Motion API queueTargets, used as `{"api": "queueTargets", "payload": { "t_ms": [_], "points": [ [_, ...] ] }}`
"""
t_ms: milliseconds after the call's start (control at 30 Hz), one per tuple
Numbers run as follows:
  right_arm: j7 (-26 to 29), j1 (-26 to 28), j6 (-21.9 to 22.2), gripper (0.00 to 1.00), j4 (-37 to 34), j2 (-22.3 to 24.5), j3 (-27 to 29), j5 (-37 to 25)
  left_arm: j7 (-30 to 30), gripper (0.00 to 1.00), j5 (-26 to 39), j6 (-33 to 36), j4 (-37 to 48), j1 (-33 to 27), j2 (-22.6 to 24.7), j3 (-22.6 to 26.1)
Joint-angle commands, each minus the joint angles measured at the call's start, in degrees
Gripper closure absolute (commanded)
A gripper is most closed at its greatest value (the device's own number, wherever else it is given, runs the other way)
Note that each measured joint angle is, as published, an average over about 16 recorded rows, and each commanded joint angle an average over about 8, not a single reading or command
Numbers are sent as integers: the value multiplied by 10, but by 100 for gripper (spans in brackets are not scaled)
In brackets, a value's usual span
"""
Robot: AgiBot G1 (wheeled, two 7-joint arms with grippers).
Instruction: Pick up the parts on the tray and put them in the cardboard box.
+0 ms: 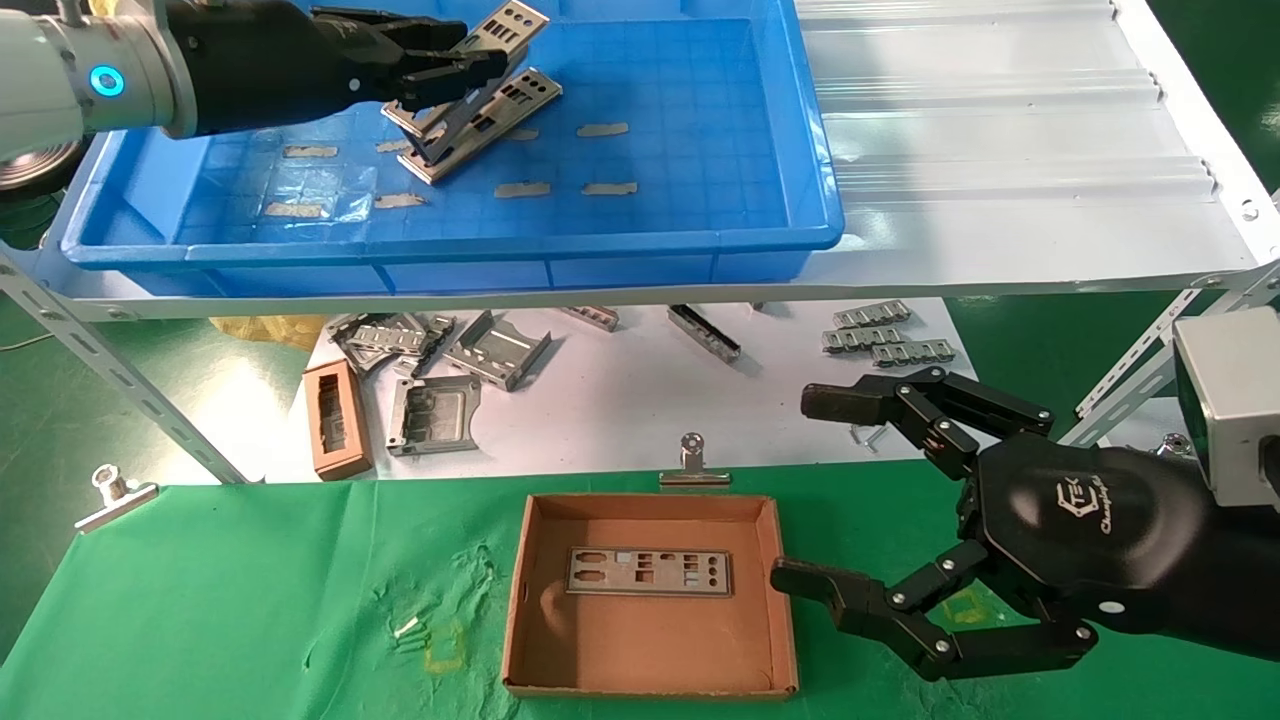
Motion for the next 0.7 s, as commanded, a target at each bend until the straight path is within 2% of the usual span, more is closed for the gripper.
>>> {"api": "queueTargets", "payload": {
  "t_ms": [33,433,700],
  "points": [
    [0,0,0,0,0,0,0,0,0,100,-2,9,-1,-4,-3,-1],
    [0,0,0,0,0,0,0,0,7,100,-6,46,0,-15,-14,-4],
    [0,0,0,0,0,0,0,0,15,100,-13,143,-10,-22,-30,-8]
  ]
}}
